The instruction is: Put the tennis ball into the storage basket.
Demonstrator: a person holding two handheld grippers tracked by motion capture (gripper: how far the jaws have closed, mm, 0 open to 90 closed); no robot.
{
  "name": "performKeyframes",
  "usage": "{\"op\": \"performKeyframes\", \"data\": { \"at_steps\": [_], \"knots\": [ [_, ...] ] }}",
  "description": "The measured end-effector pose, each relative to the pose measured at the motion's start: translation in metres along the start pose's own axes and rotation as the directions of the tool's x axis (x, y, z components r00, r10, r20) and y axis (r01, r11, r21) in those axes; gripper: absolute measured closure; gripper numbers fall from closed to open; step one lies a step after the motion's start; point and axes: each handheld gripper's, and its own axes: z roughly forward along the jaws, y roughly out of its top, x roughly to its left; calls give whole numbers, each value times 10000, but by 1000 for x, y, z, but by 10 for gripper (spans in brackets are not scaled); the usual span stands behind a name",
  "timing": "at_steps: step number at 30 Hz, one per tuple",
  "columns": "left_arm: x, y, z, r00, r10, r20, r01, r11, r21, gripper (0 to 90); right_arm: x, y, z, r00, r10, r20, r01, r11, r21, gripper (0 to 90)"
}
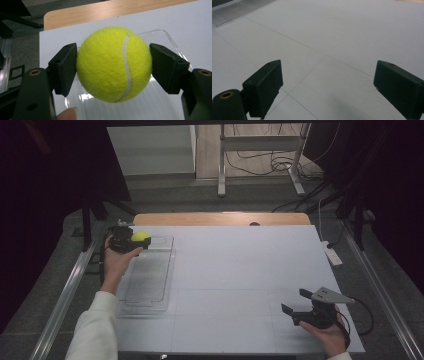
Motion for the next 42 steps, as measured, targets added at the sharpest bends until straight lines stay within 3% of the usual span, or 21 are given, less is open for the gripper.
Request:
{"op": "performKeyframes", "data": {
  "at_steps": [29, 42],
  "knots": [
    [10, -3, 17, 9989, -48, -456, 74, 9983, 571, 266, 0, -1, 1, 10000, -8, 18, 8, 10000, 45, 89],
    [9, -4, 21, 9992, 1, -392, 29, 9970, 770, 266, 0, -1, 1, 10000, 1, 37, -1, 10000, 58, 89]
  ]
}}
